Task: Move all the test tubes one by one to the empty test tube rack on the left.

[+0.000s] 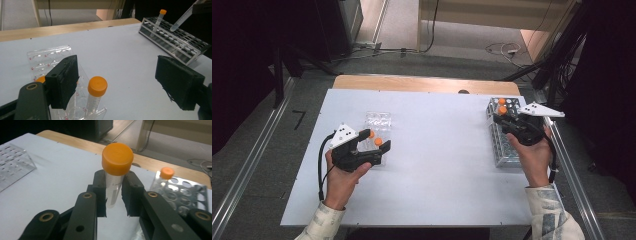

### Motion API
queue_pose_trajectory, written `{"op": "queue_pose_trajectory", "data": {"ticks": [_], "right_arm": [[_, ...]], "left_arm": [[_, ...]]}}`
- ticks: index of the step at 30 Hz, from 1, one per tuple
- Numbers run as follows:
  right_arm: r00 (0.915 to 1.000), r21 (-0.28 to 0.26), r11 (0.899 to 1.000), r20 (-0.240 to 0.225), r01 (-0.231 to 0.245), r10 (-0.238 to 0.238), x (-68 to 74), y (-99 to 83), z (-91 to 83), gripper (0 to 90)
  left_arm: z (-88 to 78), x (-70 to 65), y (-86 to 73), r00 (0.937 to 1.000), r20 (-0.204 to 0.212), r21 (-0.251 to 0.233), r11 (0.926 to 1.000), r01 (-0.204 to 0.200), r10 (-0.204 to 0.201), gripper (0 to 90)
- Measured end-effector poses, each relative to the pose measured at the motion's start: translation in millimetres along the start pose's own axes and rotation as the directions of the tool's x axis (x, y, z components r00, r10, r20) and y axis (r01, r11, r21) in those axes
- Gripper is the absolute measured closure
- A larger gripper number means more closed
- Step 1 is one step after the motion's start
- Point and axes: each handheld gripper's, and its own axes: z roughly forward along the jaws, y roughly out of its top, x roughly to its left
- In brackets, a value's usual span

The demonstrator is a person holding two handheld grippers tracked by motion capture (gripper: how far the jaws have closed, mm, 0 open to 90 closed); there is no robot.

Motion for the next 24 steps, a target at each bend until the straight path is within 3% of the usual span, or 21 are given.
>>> {"op": "queue_pose_trajectory", "data": {"ticks": [10,24], "right_arm": [[0.9926,0.015,0.999,-0.111,0.051,-0.049,36.2,-7.3,12.9,72.0],[0.9645,0.024,0.993,-0.242,0.116,-0.107,84.2,-13.7,30.6,72.0]], "left_arm": [[0.5,-2.0,-0.1,1.0,0.004,0.001,1.0,0.001,-0.001,18.5],[0.7,-5.2,-0.1,1.0,0.003,0.001,1.0,-0.007,0.007,18.3]]}}
